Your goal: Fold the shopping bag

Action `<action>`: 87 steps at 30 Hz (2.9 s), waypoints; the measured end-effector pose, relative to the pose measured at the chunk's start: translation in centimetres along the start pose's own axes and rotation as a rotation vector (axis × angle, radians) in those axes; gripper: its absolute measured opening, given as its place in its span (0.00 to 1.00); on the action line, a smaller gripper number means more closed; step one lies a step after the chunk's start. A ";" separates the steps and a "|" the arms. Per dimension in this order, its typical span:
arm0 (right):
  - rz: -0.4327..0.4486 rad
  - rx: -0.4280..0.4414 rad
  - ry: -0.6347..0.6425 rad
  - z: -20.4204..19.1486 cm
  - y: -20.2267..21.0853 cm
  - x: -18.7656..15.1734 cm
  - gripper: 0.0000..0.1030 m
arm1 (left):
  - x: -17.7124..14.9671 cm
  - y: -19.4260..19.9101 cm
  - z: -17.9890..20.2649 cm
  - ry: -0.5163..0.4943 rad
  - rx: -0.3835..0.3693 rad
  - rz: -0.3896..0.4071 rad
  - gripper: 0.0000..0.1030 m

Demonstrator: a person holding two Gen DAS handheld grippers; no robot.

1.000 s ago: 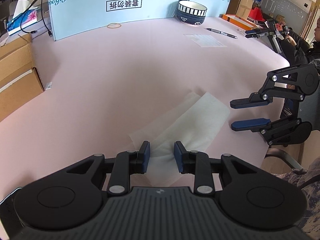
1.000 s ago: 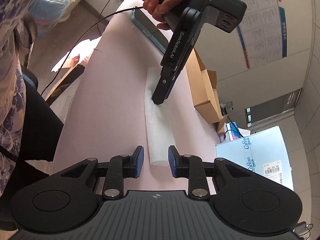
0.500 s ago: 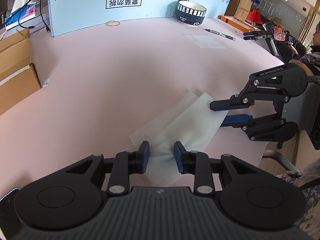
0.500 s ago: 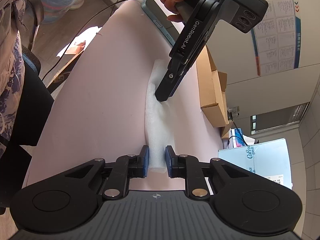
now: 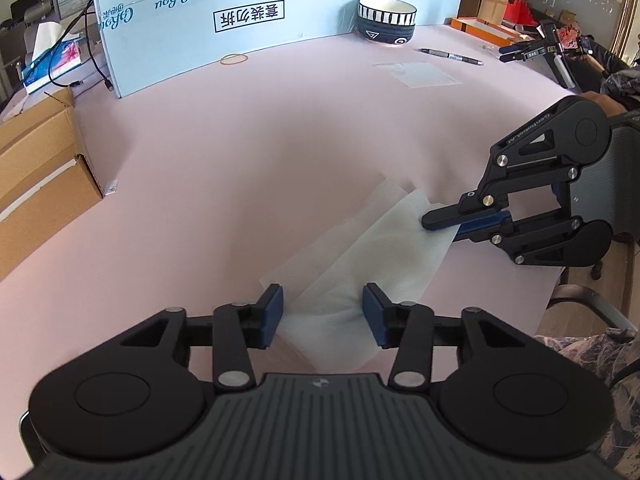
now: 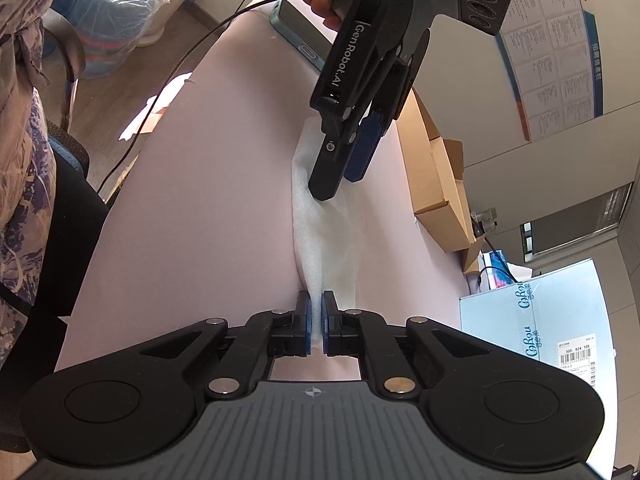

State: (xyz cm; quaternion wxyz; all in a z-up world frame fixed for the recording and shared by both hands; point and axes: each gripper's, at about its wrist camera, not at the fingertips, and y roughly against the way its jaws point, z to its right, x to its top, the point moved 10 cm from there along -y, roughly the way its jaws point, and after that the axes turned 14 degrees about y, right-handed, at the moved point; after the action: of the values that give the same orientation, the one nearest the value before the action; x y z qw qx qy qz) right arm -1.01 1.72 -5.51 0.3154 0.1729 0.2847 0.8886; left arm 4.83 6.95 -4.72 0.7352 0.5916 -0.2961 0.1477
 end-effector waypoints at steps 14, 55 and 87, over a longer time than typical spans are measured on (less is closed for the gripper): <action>0.037 0.101 -0.188 2.0 0.3 -0.4 0.04 | 0.7 1.6 1.4 -0.075 0.075 0.045 0.48; 0.375 0.497 -1.281 6.5 -1.4 -7.3 0.08 | 0.6 -1.4 -1.1 0.027 -0.285 -0.327 0.17; 0.494 0.120 -1.291 10.5 5.2 -6.6 0.20 | 0.3 -1.8 -4.3 0.362 -0.436 -0.323 0.22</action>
State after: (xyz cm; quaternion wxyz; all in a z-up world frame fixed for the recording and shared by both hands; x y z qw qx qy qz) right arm 6.54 -1.78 5.02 0.2002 0.7439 0.0411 0.6363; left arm 7.21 10.54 -6.50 0.8993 0.4236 -0.0876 0.0647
